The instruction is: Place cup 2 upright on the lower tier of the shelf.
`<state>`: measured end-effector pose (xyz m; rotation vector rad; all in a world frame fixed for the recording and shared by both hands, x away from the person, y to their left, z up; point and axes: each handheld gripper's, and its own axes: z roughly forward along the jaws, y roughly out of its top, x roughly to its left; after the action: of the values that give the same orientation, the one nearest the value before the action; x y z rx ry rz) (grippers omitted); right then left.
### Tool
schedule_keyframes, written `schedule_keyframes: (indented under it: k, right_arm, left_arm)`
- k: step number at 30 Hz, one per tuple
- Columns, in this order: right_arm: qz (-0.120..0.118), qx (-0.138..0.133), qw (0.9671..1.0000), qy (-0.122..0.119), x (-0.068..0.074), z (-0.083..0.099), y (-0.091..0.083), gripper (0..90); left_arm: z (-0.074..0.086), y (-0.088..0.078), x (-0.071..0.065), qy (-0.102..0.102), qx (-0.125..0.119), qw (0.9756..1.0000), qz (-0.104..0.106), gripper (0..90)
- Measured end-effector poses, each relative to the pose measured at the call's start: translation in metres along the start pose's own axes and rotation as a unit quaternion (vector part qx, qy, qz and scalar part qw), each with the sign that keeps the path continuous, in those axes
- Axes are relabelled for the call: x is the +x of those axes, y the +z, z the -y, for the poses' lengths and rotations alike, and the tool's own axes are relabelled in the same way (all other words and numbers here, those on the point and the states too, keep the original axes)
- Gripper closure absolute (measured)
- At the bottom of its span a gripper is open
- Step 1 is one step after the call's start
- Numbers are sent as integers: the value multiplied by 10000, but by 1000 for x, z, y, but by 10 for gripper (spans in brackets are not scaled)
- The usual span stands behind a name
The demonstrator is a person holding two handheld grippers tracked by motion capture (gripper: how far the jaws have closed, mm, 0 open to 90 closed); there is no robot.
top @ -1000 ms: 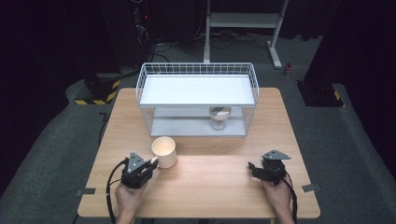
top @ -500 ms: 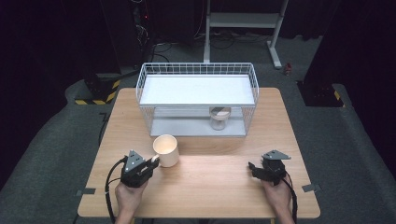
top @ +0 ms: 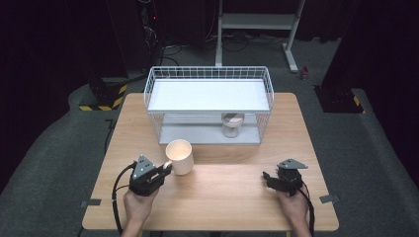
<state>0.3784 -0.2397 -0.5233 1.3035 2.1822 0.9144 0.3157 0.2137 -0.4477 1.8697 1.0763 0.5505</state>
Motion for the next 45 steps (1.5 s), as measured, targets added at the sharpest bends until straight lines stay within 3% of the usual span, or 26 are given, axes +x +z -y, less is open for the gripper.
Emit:
schedule_keyframes:
  k: [13,45]
  right_arm:
    - [-6,1,10000,15,0,0,0,305]
    - [-2,0,10000,12,0,0,0,304]
  left_arm:
    - [-17,4,1,-82,-96,9998,174,803]
    - [-51,17,7,-7,-257,9996,129,803]
